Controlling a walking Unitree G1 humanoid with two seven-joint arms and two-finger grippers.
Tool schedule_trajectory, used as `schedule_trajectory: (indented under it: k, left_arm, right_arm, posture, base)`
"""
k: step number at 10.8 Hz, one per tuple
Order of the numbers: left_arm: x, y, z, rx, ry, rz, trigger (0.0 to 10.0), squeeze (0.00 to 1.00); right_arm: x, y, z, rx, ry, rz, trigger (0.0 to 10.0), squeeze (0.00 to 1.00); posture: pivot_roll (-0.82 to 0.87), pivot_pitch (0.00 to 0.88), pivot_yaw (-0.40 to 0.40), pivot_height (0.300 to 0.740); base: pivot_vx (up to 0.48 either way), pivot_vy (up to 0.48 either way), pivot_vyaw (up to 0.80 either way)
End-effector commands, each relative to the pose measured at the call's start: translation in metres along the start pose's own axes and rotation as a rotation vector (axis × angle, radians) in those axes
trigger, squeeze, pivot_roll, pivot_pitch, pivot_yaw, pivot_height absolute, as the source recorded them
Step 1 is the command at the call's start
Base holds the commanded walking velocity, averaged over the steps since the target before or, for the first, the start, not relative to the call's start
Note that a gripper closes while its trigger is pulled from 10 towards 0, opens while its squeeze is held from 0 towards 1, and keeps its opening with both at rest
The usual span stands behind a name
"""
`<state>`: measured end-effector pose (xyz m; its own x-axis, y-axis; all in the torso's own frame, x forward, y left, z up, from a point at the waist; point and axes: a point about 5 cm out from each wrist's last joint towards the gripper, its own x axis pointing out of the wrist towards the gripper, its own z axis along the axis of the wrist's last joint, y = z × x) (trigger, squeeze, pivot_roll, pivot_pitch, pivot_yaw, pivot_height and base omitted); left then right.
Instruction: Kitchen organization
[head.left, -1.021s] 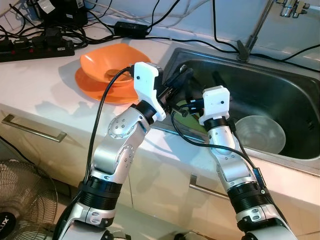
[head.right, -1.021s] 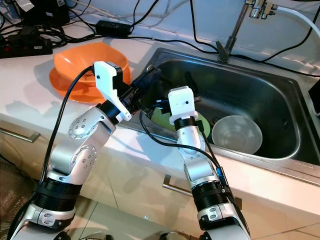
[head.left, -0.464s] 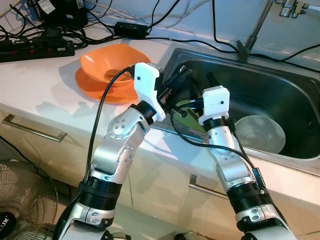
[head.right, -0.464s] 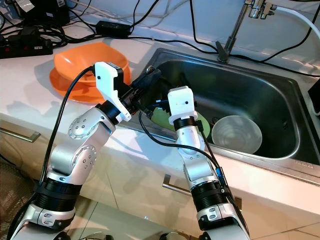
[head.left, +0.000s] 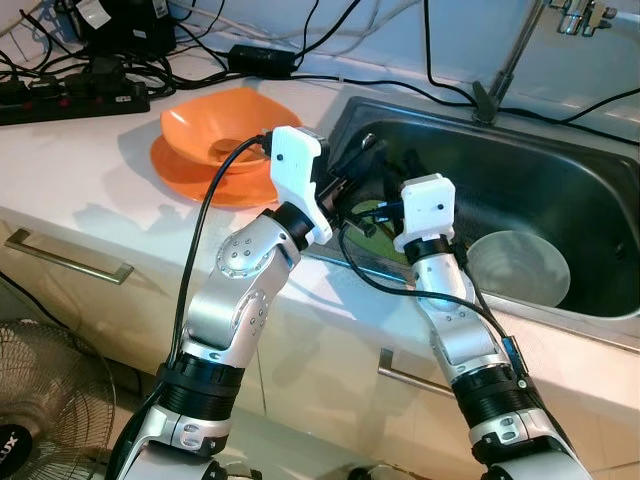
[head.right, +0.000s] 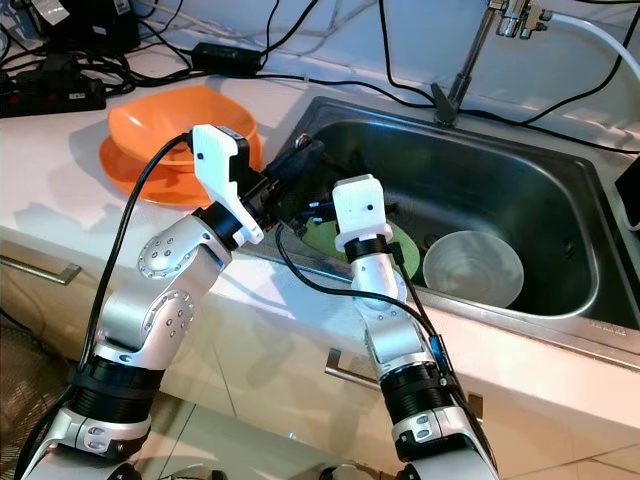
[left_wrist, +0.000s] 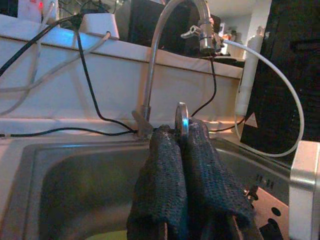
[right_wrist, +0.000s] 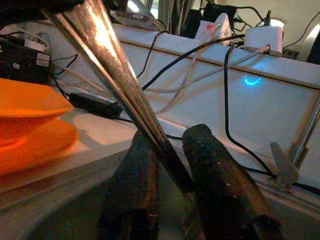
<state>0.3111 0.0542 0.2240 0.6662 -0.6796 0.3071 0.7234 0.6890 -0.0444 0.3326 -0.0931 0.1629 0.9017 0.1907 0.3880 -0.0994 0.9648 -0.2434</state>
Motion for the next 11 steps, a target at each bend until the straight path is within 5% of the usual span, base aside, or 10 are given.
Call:
schedule_trajectory:
  k: [1,3,4,5,10,11]
  left_arm:
    - [0.0,-0.002,-0.001,-0.007,0.011,-0.015,10.0,0.0]
    - [0.0,-0.002,-0.002,0.003,0.015,-0.014,10.0,0.0]
    - [0.001,-0.001,-0.002,0.027,0.013,-0.003,10.0,0.86]
    - [0.001,0.0,-0.003,0.019,0.012,0.003,10.0,1.0]
    - [0.0,0.009,0.01,-0.007,-0.066,0.061,10.0,1.0]
    - [-0.002,0.011,0.011,0.001,-0.068,0.075,10.0,0.65]
  right_arm:
    - [0.002,-0.005,0.0,0.001,-0.004,-0.022,0.0,0.0]
    - [0.002,-0.005,0.0,0.001,-0.004,-0.025,0.0,0.0]
    - [0.002,-0.005,0.0,0.001,-0.004,-0.027,0.0,0.0]
    - [0.002,-0.006,0.0,-0.001,-0.003,-0.027,0.0,0.0]
    - [0.004,-0.01,-0.004,-0.006,0.013,-0.039,0.0,0.0]
    - [0.006,-0.012,-0.006,-0.009,0.026,-0.049,0.0,0.0]
  posture:
    - [0.06,0.046,-0.035,0.74]
    - [0.06,0.046,-0.035,0.74]
    - [0.06,0.048,-0.035,0.74]
    - [0.06,0.049,-0.036,0.74]
    - [0.07,0.05,-0.042,0.74]
    - [0.07,0.051,-0.042,0.74]
  base:
    - [0.0,0.0,0.0]
    - [0.0,0.0,0.0]
    - [0.0,0.0,0.0]
    - [0.0,0.0,0.0]
    - [0.0,0.0,0.0]
    - [0.0,0.0,0.0]
